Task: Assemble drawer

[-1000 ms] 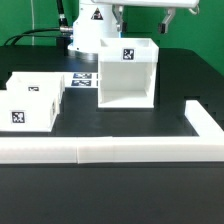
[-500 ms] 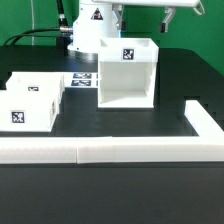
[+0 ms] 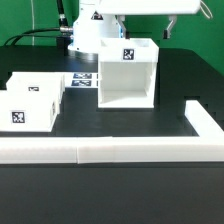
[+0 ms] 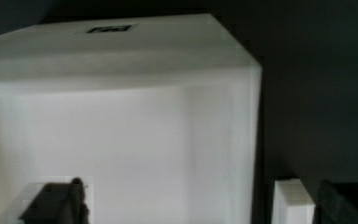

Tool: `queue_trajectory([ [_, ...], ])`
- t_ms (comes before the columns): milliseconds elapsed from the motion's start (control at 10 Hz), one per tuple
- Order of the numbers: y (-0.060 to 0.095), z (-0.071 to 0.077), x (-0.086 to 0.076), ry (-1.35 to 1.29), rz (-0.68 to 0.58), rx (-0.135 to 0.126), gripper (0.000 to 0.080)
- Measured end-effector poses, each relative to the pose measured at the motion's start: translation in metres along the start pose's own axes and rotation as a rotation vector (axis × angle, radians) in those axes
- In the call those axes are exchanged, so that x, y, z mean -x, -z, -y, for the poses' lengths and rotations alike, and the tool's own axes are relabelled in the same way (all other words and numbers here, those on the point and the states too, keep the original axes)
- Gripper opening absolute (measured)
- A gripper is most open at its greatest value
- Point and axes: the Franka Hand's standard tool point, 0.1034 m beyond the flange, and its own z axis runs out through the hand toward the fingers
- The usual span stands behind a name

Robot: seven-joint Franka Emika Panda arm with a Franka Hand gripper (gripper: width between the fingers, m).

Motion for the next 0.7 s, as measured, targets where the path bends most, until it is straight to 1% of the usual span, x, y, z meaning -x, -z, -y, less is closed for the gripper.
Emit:
queue_trajectory([
  [200, -0.0068, 0.0085, 0.008, 0.021, -0.013, -0.011, 0.0649],
  [500, -0.0099, 0.0101, 0.0121, 0.026, -0.007, -0.012, 0.0649],
  [700, -0.0099, 0.0106, 0.012, 0.027, -0.008, -0.012, 0.0649],
])
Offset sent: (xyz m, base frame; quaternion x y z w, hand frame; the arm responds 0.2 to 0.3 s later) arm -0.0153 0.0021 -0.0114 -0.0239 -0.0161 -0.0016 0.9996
